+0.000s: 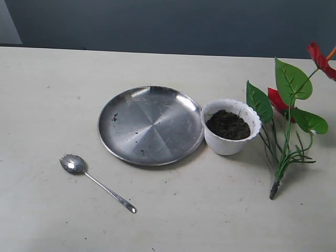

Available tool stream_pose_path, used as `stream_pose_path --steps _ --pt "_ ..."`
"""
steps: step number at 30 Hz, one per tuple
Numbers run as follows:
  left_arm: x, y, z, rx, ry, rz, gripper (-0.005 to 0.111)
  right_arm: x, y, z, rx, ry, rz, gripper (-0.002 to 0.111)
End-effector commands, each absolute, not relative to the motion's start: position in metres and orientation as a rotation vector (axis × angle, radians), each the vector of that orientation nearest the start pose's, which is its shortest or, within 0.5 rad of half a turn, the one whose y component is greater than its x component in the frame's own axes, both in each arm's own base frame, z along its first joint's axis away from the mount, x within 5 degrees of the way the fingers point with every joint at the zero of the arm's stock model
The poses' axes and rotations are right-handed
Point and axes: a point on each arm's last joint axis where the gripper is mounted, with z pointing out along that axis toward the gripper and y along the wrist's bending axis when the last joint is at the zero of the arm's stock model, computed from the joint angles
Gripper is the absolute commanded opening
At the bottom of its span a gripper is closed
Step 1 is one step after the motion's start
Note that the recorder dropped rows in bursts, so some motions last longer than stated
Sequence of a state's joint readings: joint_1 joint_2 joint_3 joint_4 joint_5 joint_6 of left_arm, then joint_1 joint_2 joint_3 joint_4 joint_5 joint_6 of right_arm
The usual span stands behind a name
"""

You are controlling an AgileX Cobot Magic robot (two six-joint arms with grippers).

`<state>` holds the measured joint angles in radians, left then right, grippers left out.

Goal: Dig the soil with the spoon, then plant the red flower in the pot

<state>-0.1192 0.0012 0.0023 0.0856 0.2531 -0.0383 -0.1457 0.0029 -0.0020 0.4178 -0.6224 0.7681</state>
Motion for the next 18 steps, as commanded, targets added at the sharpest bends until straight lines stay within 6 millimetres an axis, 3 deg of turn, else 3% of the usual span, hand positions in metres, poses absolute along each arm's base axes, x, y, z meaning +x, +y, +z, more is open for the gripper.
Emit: stream_pose_path --steps 1,5,11,13,15,18 --pt "0.055 -0.005 0.192 0.127 1.718 -0.046 0.001 0.023 -0.033 0.265 0.757 0.453 0.827 0.006" --pt "0.055 -0.005 0.192 0.127 1.718 -0.046 0.001 0.016 -0.031 0.286 0.748 0.362 0.985 0.006" --pt "0.055 -0.005 0.192 0.127 1.718 -0.046 0.001 0.021 -0.025 0.337 0.569 0.465 0.693 0.006" --pt "0.055 -0.005 0.192 0.127 1.718 -0.046 0.001 0.027 -0.026 0.357 0.558 0.450 0.692 0.006" --pt "0.055 -0.005 0.192 0.127 1.718 -0.046 0.001 0.036 -0.018 0.381 0.438 0.507 0.640 0.006" --pt "0.055 -0.005 0.192 0.127 1.718 -0.046 0.001 0.064 0.007 0.413 0.062 0.732 0.414 0.006"
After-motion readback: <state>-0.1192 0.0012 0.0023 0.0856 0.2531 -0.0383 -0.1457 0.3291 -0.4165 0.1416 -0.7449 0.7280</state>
